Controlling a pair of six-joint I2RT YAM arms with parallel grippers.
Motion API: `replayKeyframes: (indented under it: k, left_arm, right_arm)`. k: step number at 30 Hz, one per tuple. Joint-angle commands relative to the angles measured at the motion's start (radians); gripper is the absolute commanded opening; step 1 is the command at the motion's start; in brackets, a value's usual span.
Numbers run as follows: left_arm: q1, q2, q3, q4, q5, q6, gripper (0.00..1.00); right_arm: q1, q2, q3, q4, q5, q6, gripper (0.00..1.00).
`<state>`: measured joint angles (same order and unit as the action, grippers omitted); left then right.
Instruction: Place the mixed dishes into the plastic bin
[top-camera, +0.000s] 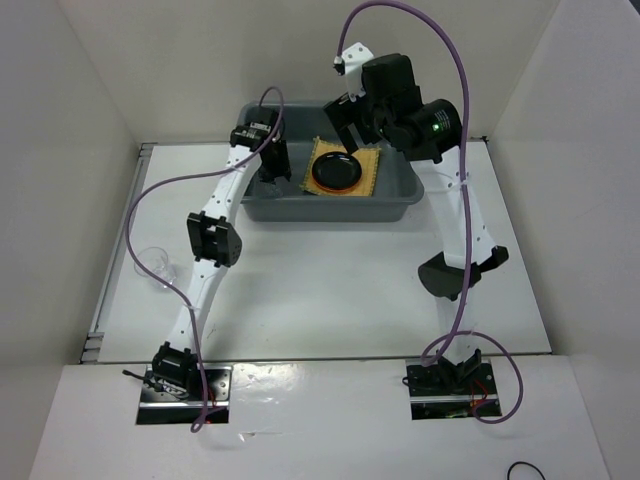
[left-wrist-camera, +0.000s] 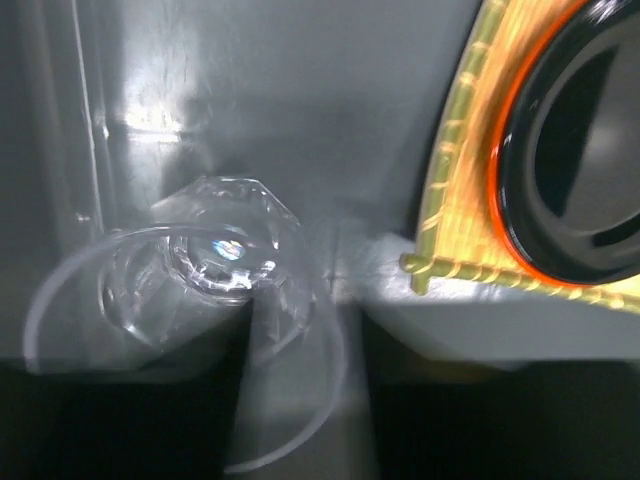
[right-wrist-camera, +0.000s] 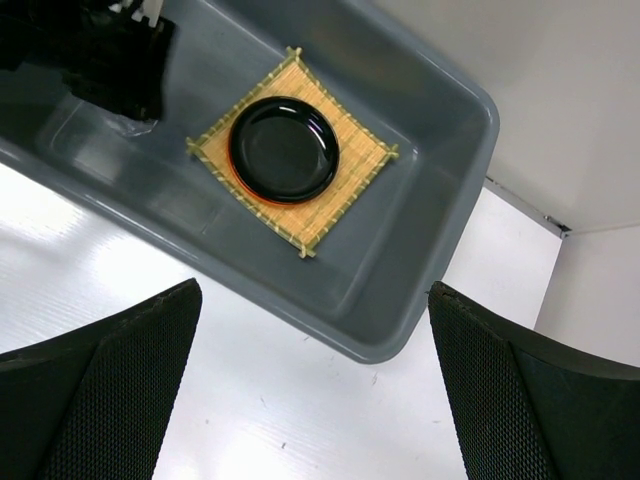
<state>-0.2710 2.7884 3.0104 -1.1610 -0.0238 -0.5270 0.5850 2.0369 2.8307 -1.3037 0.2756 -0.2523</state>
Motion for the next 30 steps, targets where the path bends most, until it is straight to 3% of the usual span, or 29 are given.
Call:
replayKeyframes:
  k: [1, 3, 7, 9, 12, 15, 16, 17, 20, 21, 25, 30]
  left_arm:
    - [-0.011, -0.033, -0.010, -0.040, -0.015, 0.016, 0.61]
    - [-0.020, -0.055, 0.033, -0.068, -0.025, 0.016, 0.70]
    - [-0.031, -0.243, 0.070, -0.007, -0.085, 0.025, 0.83]
    - [-0.031, -0.317, 0.085, 0.024, -0.119, 0.036, 1.00]
    - [-0.022, -0.435, 0.125, 0.017, -0.229, 0.048, 1.00]
    - [0.021, -0.554, 0.116, -0.144, -0.494, -0.028, 1.00]
    - [0.038, -0.614, 0.000, -0.144, -0.519, -0.037, 1.00]
    - [0.061, -0.671, -0.279, -0.144, -0.584, -0.157, 1.00]
    - [0.186, -0.927, -0.713, -0.091, -0.549, -0.306, 1.00]
    - [0.217, -1.081, -1.015, 0.047, -0.518, -0.292, 1.00]
    - [0.407, -1.386, -1.495, 0.286, -0.387, -0.249, 1.00]
    - [0.536, -1.342, -1.602, 0.302, -0.216, -0.133, 1.00]
  right_arm:
    - [-0.001, 0.017, 0.048, 0.007, -0.012, -0.005, 0.98]
    - [-0.001, 0.026, 0.061, 0.007, -0.022, -0.005, 0.98]
    - [-0.001, 0.038, 0.097, 0.007, -0.044, -0.005, 0.98]
    - [-0.001, 0.060, 0.117, 0.007, -0.058, 0.004, 0.98]
    - [-0.001, 0.098, 0.173, 0.007, -0.082, 0.004, 0.98]
    - [0.018, 0.129, 0.205, 0.007, -0.102, 0.015, 0.98]
    - [0.030, 0.140, 0.205, 0.007, -0.102, 0.015, 0.98]
    - [0.045, 0.140, 0.217, 0.007, -0.113, 0.015, 0.98]
    - [0.058, 0.152, 0.248, 0.007, -0.122, 0.015, 0.98]
    - [0.068, 0.163, 0.266, 0.007, -0.122, 0.015, 0.98]
    - [0.081, 0.172, 0.291, 0.007, -0.122, 0.015, 0.98]
    - [0.090, 0.172, 0.300, 0.007, -0.122, 0.024, 0.98]
